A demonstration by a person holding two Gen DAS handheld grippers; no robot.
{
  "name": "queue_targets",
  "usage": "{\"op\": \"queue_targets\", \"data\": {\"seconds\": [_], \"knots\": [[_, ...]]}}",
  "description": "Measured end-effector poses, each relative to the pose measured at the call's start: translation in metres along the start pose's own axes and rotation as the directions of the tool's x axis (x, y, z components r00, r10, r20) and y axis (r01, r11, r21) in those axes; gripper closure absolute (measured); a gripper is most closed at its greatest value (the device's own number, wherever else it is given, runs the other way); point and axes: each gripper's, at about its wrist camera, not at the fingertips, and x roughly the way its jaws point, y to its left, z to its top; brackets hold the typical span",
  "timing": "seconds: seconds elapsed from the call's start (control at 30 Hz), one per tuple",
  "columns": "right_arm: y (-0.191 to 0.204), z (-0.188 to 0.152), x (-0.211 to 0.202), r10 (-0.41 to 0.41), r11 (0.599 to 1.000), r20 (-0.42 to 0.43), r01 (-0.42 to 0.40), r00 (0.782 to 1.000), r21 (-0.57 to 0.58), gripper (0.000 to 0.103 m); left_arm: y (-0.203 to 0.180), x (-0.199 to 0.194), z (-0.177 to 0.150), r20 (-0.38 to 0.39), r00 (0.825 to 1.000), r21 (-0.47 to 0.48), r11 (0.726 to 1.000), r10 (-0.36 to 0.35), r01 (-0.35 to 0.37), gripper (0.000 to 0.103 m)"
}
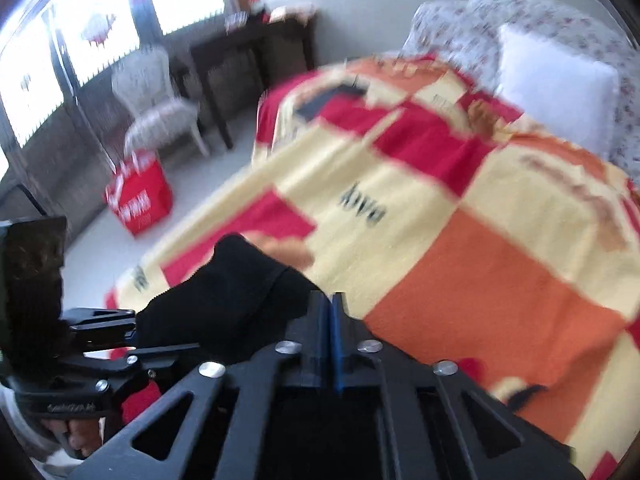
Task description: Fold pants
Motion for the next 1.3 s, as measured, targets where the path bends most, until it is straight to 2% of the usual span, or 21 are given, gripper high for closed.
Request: {"op": "queue_targets", "data": {"seconds": [0.13, 0.2, 0.3, 0.33, 0.37, 0.43, 0.47, 0.57, 0.67, 0.8, 0.87, 0.9, 0.97, 1.0, 1.03, 1.17, 1.3], "knots": [[-0.034, -0.005, -0.075, -0.025, 0.995, 0.161, 0.009, 0.987, 0.101, 0.103, -0.056, -0.008, 0.007, 0.012, 0.991, 0.118, 0.985, -0.131, 0.129, 0.085], [-0.052, -0.017, -0.104, -0.079, 0.988, 0.184, 0.052, 0.98, 0.145, 0.103, -0.086, 0.001, 0.005, -0.021, 0.984, 0.179, 0.968, -0.178, 0.178, 0.086], [-0.07, -0.034, -0.128, -0.129, 0.972, 0.199, 0.084, 0.972, 0.218, 0.095, -0.12, 0.023, -0.005, -0.067, 0.978, 0.251, 0.946, -0.195, 0.206, 0.091], [-0.078, -0.042, -0.137, -0.162, 0.96, 0.195, 0.108, 0.967, 0.26, 0.085, -0.129, 0.036, -0.01, -0.104, 0.971, 0.249, 0.939, -0.216, 0.236, 0.098], [-0.084, -0.05, -0.145, -0.18, 0.949, 0.191, 0.119, 0.965, 0.292, 0.075, -0.135, 0.048, -0.015, -0.144, 0.961, 0.239, 0.935, -0.234, 0.264, 0.1], [-0.094, -0.066, -0.158, -0.176, 0.934, 0.185, 0.105, 0.967, 0.341, 0.035, -0.145, 0.069, -0.025, -0.189, 0.955, 0.248, 0.929, -0.23, 0.273, 0.1], [-0.098, -0.072, -0.16, -0.163, 0.929, 0.184, 0.088, 0.969, 0.36, 0.032, -0.148, 0.077, -0.029, -0.203, 0.953, 0.254, 0.928, -0.223, 0.271, 0.1], [-0.104, -0.089, -0.153, -0.089, 0.915, 0.169, 0.014, 0.982, 0.402, 0.032, -0.144, 0.091, -0.038, -0.247, 0.944, 0.23, 0.933, -0.22, 0.277, 0.101], [-0.103, -0.094, -0.136, -0.055, 0.909, 0.141, -0.009, 0.989, 0.416, 0.032, -0.142, 0.068, -0.037, -0.214, 0.951, 0.258, 0.926, -0.223, 0.275, 0.101], [-0.091, -0.086, -0.109, 0.043, 0.904, 0.134, -0.096, 0.99, 0.416, 0.032, -0.136, 0.051, -0.033, -0.193, 0.96, 0.279, 0.926, -0.205, 0.254, 0.101], [-0.081, -0.079, -0.095, 0.062, 0.91, 0.114, -0.103, 0.992, 0.402, 0.032, -0.125, 0.048, -0.034, -0.199, 0.961, 0.266, 0.933, -0.191, 0.241, 0.101], [-0.077, -0.075, -0.085, 0.046, 0.915, 0.086, -0.077, 0.995, 0.396, 0.032, -0.12, 0.044, -0.036, -0.199, 0.961, 0.264, 0.934, -0.191, 0.24, 0.101], [-0.072, -0.075, -0.07, 0.035, 0.92, 0.046, -0.05, 0.998, 0.389, 0.04, -0.111, 0.031, -0.038, -0.182, 0.968, 0.277, 0.936, -0.172, 0.219, 0.101], [-0.069, -0.076, -0.063, 0.037, 0.923, 0.03, -0.046, 0.999, 0.383, 0.061, -0.104, 0.023, -0.037, -0.164, 0.974, 0.28, 0.94, -0.154, 0.196, 0.101], [-0.065, -0.078, -0.057, 0.034, 0.927, 0.017, -0.038, 0.999, 0.373, 0.086, -0.098, 0.018, -0.035, -0.149, 0.978, 0.277, 0.944, -0.143, 0.18, 0.101], [-0.052, -0.076, -0.054, 0.017, 0.947, 0.031, -0.026, 0.999, 0.32, 0.09, -0.074, 0.002, -0.015, -0.069, 0.994, 0.234, 0.967, -0.085, 0.098, 0.101], [-0.046, -0.07, -0.108, 0.004, 0.962, 0.134, -0.04, 0.991, 0.272, 0.092, -0.078, 0.001, -0.003, -0.032, 0.995, 0.224, 0.969, -0.097, 0.101, 0.101]]}}
